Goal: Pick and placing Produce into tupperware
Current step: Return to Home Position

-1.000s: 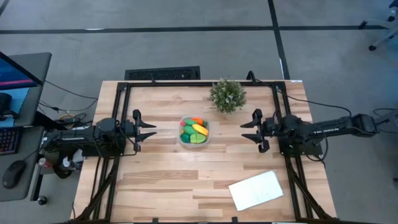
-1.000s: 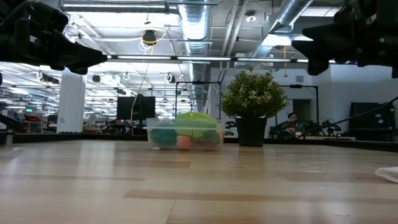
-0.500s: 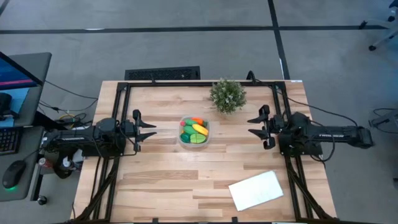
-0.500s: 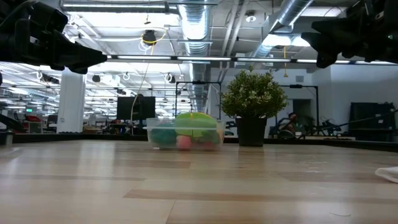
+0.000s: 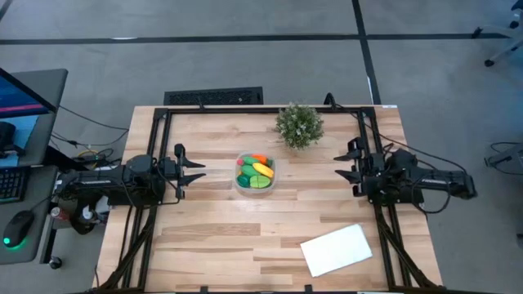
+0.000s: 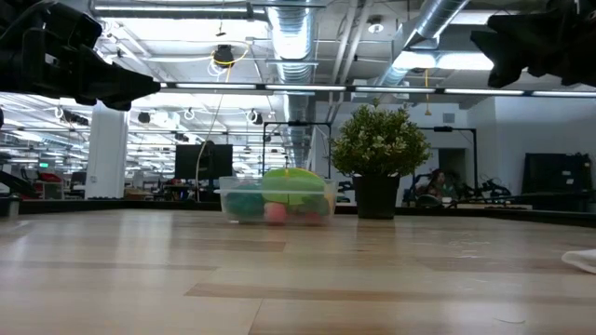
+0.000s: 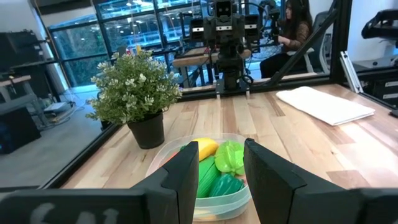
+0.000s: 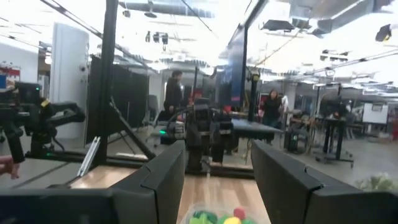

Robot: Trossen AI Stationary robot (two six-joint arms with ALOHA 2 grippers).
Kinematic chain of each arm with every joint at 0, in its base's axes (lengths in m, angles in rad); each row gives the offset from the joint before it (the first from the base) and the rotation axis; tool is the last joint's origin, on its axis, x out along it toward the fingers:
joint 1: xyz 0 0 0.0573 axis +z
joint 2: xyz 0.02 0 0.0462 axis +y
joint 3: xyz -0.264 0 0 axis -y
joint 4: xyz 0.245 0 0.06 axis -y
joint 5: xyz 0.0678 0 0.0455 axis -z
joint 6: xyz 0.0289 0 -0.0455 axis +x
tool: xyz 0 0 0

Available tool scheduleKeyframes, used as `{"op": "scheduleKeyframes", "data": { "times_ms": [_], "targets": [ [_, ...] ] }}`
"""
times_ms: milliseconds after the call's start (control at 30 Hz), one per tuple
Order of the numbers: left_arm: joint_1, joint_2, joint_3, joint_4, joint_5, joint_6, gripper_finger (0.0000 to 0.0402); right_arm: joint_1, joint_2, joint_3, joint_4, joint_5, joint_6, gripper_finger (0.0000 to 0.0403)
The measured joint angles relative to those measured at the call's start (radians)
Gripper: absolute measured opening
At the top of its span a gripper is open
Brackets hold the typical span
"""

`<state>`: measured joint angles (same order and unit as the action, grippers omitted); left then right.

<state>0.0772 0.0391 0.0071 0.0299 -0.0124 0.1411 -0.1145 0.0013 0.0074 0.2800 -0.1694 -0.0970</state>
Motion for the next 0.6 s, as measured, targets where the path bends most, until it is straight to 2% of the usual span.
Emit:
{"op": "scheduleKeyframes", "data": {
  "times_ms": [300,600],
  "targets": [
    [0.000,0.000,0.000,0.000,0.000,0.001,0.0118,0.083,0.001,0.000,-0.039,0.062,-0.001,0.0176],
    [0.000,0.000,0.000,0.000,0.000,0.000,0.0118,0.105,0.001,0.000,-0.130,0.052,0.000,0.0175]
  ]
}}
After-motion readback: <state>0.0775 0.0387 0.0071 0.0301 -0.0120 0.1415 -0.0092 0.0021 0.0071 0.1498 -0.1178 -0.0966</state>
